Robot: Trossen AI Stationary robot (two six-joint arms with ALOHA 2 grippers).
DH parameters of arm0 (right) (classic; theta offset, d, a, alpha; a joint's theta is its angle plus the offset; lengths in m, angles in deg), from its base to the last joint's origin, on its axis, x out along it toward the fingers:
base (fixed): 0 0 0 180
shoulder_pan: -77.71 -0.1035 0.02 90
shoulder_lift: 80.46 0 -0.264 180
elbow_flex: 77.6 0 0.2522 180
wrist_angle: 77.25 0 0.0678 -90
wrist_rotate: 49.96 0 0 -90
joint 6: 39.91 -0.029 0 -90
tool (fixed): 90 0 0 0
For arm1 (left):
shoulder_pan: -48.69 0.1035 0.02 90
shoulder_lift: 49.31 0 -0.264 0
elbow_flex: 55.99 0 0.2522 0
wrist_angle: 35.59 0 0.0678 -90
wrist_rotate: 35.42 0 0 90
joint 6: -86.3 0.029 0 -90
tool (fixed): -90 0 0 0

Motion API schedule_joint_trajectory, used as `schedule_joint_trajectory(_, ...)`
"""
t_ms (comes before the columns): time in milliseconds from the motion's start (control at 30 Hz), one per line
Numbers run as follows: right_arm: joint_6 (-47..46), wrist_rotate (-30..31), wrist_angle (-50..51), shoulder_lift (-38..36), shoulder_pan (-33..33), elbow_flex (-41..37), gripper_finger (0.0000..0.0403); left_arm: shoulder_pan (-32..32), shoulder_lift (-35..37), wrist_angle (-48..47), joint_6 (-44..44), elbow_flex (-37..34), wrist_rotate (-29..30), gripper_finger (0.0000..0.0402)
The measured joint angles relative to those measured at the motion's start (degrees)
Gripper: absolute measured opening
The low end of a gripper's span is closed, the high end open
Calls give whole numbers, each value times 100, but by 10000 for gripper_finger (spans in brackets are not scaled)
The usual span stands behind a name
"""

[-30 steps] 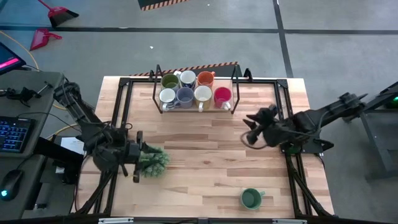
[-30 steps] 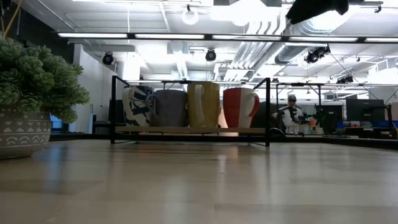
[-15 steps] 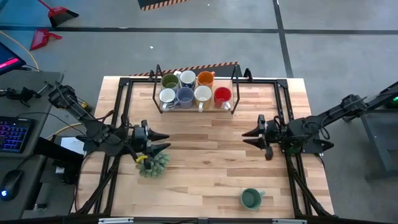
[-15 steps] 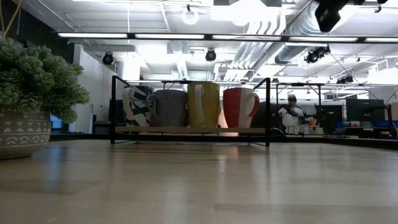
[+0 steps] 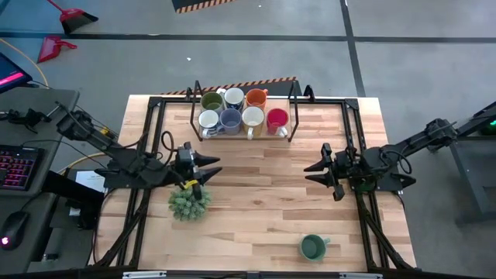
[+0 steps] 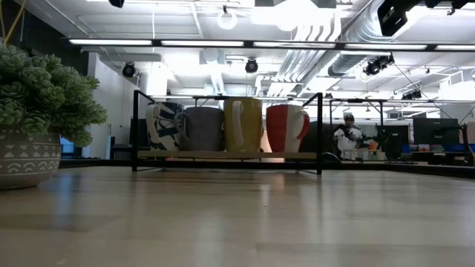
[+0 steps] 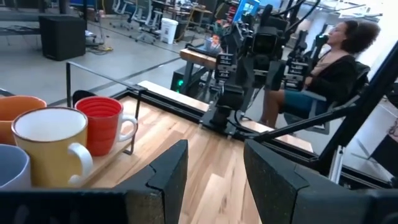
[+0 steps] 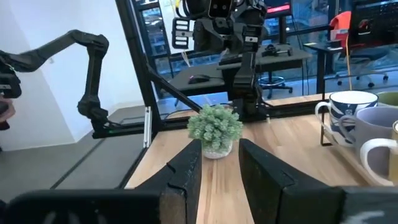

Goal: Place coffee mugs
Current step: Put the green mug on the shelf aligned with the other red mug

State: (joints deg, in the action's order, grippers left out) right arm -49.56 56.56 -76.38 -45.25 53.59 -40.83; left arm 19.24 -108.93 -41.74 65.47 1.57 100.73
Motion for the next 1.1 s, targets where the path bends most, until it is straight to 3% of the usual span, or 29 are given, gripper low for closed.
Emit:
schedule_joint_trajectory(733,-399,-64,371,2,0,0,94,288,-61,405,-3,-4,-63,145)
schedule_joint_trajectory(967,-383,431,595,2,0,0,94,288,-63,-524,-134,-4,-65,145)
schedule_joint_trajectory(1100,-680,532,825,4,2,82,94,288,-63,-578,-521,-4,-238,145)
